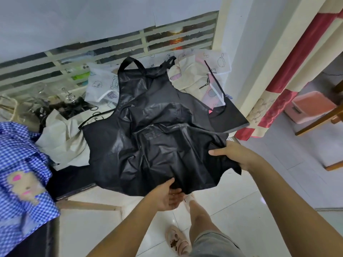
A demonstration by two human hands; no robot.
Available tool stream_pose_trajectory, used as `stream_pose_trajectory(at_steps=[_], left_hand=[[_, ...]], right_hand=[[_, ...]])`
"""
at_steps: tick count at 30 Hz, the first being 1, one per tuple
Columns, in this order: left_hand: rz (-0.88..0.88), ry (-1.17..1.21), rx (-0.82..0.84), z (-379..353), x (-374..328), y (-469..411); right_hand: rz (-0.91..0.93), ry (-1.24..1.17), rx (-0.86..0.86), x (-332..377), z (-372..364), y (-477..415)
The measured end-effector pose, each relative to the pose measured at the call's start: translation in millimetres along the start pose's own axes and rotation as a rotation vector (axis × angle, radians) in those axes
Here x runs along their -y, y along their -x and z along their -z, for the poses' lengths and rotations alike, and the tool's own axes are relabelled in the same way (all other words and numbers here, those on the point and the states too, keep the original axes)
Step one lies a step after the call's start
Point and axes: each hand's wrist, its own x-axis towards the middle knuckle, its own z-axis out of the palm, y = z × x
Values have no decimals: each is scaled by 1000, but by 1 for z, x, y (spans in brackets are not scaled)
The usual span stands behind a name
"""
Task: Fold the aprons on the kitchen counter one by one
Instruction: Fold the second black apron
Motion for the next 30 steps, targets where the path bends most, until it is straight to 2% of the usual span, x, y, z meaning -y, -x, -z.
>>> stream_pose_trajectory(at_steps=[3, 7, 9, 11, 14, 16, 20, 24, 27, 30], left_hand=[[140, 595, 107, -2, 19, -24], [75, 960, 100, -27, 26, -26], [-33, 1016, 25, -37, 25, -20], [-109, 944, -7, -42, 24, -16], [-125, 880, -42, -46, 23, -8], [-128, 888, -54, -47, 24, -6], [-116, 898, -75, -44, 25, -6], [-119, 960, -95, -31, 24, -5], [-209, 1142, -88, -5, 22, -10], [-254, 1238, -140, 32, 29, -17]], right_hand=[[20, -184, 92, -2, -8, 12], [17, -430, 90, -11, -12, 17], [-5, -594, 13, -21, -10, 22], [18, -850, -82, -41, -5, 21], [136, -1194, -211, -83, -3, 18], [125, -1305, -150, -100, -17, 20], [-31, -1311, -55, -108, -52, 17], [-137, -1071, -170, -105, -62, 7], [-76, -1097, -217, -101, -58, 5], [-36, -1091, -340, -103, -47, 7]])
